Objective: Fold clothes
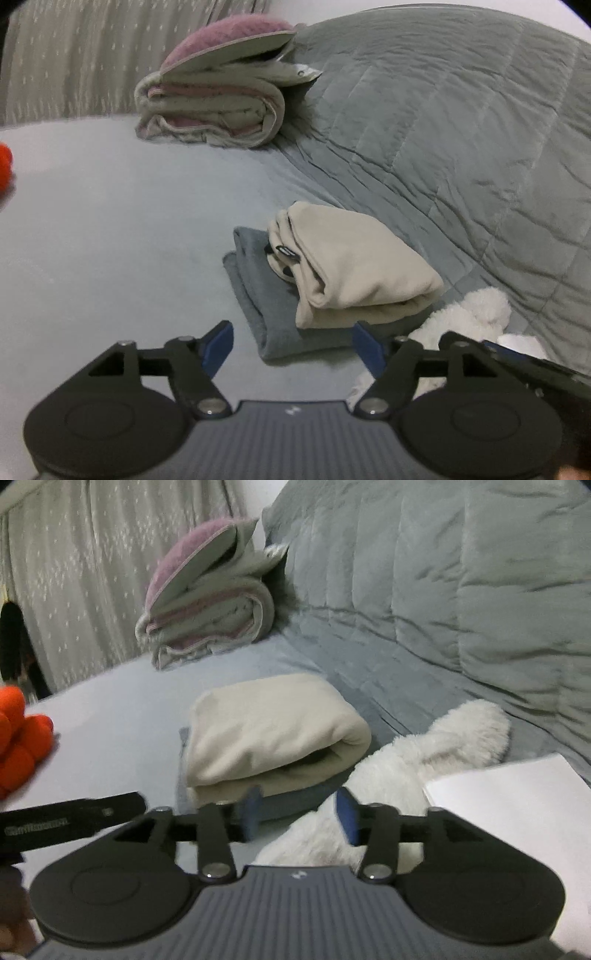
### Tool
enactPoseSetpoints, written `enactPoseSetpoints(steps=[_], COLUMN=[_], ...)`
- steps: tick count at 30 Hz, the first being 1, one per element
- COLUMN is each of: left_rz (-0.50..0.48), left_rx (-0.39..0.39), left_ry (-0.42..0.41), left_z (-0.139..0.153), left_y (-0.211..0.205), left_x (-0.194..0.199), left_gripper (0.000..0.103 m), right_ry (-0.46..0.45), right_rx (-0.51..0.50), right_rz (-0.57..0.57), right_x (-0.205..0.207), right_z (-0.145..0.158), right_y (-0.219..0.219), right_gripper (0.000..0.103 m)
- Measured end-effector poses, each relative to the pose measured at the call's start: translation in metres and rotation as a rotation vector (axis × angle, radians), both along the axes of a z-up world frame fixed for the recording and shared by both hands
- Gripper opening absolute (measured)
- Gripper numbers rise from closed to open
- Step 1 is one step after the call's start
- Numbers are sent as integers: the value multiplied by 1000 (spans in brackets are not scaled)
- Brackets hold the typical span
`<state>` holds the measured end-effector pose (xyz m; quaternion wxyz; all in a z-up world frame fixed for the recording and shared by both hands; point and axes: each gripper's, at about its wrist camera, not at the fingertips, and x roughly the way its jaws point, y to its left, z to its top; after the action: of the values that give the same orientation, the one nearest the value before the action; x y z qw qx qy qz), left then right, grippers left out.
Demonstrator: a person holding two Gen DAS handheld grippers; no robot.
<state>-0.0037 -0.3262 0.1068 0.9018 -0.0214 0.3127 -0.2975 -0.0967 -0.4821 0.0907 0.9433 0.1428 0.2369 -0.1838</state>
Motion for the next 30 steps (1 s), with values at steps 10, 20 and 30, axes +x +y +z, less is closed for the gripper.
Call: enactPoseSetpoints(steps=[10, 20, 30], left_rz=[47, 106, 76], left_rx=[98, 170, 195], left_ry=[-35, -66, -66], left_z=[-5, -20, -22], left_y=[2, -14, -18], left_x=[-6, 4, 2], left_gripper=[87, 98, 102], right_ry=[48, 90, 53], right_rx=[-109, -157, -126], right_rz=[-29, -51, -58], right_x=[-1, 1, -5], right_z=[-7, -14, -10], right_y=[19, 5, -2], right_gripper=[71, 103, 103])
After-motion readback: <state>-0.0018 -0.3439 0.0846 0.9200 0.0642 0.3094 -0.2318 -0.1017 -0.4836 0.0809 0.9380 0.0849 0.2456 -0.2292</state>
